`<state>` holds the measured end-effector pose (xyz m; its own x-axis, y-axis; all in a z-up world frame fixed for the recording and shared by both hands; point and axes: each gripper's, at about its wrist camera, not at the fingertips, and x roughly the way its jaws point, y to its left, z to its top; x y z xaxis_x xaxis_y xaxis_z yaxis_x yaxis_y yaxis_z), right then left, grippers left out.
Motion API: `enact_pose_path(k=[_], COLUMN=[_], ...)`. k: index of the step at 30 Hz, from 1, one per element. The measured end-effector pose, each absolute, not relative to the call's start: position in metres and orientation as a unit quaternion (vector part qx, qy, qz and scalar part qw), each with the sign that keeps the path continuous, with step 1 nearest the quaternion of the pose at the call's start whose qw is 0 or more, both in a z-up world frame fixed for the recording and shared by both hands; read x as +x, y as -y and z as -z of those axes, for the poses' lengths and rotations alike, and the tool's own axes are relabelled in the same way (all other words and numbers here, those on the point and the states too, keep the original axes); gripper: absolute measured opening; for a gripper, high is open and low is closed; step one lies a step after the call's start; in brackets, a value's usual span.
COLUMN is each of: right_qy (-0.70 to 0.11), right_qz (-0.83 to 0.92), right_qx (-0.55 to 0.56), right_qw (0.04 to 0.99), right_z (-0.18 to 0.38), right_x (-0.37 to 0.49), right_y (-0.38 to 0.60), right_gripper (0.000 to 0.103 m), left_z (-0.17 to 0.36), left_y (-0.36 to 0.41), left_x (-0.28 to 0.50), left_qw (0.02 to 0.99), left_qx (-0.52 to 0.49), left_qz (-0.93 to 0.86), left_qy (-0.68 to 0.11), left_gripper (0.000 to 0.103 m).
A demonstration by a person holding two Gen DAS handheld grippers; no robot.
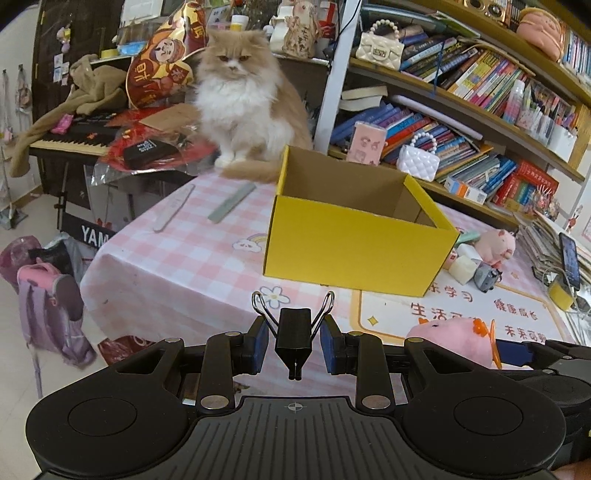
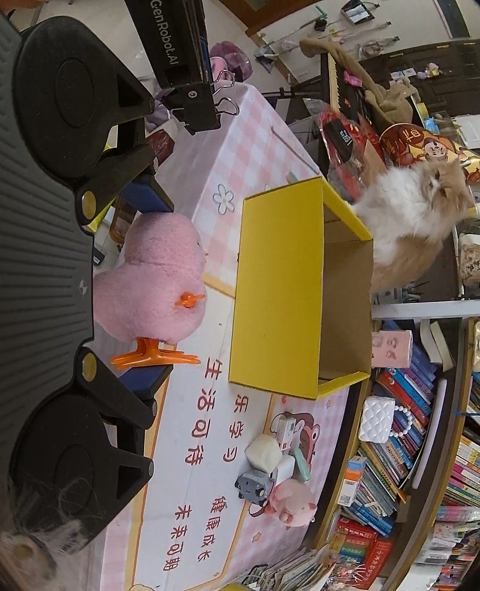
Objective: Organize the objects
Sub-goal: 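Carry the pink pig and binder clip over the yellow box with both tools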
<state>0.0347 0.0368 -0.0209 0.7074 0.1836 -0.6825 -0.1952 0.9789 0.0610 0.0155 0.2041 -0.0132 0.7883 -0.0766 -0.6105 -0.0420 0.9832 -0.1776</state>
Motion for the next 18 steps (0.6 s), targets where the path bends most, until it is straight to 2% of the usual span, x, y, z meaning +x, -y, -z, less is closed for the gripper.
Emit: enact_pose_path(k=[10, 18], right_qy=[-0.333, -0.284], right_qz=[-0.089, -0.086], right_qx=[-0.014, -0.006], right_qw=[0.939, 0.955], right_z=[0.007, -0.020], right_x=[0.037, 0.088], right_y=[-0.038, -0.029], right_gripper=[0.082, 0.082], left_z=[-0.004, -0.026], left_y=[-0.212, -0.213], left_x=[0.032, 0.074], left_qw=[0.950, 0.959], left_qx=[-0.103, -0.117], left_qz=[0.028, 0.020], left_qy=[-0.292, -0.258], left_gripper=[0.028, 0.028])
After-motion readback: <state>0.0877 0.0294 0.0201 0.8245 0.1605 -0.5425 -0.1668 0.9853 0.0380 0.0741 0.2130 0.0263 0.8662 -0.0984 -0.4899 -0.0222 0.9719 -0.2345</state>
